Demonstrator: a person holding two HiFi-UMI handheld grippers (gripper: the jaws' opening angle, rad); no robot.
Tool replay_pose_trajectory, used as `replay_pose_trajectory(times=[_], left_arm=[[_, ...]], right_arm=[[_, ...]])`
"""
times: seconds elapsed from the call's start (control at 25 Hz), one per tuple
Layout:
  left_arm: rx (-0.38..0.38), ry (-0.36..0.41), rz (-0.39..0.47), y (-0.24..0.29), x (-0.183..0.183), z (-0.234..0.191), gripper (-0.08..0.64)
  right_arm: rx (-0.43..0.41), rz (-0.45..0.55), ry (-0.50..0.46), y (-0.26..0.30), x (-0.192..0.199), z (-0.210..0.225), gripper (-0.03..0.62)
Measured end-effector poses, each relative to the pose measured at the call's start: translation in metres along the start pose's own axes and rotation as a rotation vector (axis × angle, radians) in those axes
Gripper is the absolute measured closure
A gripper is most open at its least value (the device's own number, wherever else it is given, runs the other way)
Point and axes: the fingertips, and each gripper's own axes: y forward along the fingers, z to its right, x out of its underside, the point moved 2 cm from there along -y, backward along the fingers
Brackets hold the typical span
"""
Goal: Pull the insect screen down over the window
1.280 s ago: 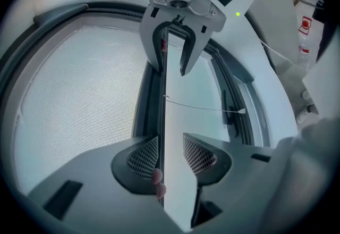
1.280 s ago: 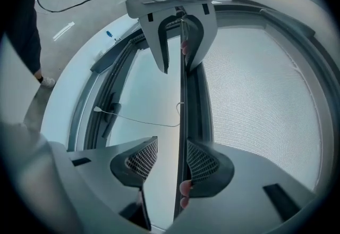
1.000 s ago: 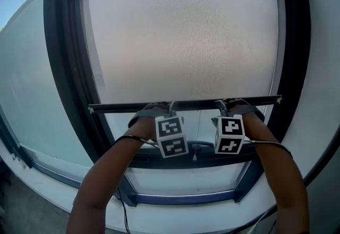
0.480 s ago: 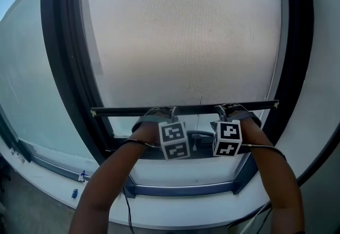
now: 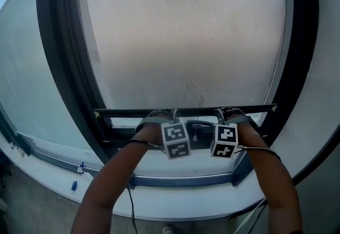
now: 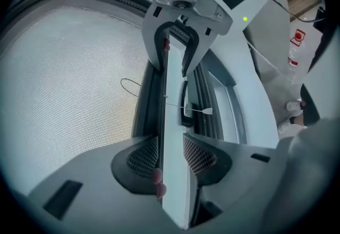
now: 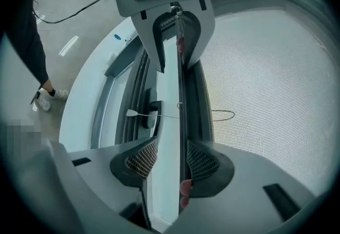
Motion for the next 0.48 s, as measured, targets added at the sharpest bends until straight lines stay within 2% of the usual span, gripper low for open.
replay_pose_trajectory(times=[0.2, 0.48], left_arm=[[-0.008, 0.003, -0.002, 0.004, 0.002, 0.005, 0.414], [0.069, -0.011, -0.012, 0.028, 0.009, 0.044, 0.414]], right_arm=[[-0.005, -0.010, -0.004, 0.004, 0.000, -0.005, 0.416], [-0.064, -0.007, -0.017, 0.026, 0.002, -0.046, 0.416]])
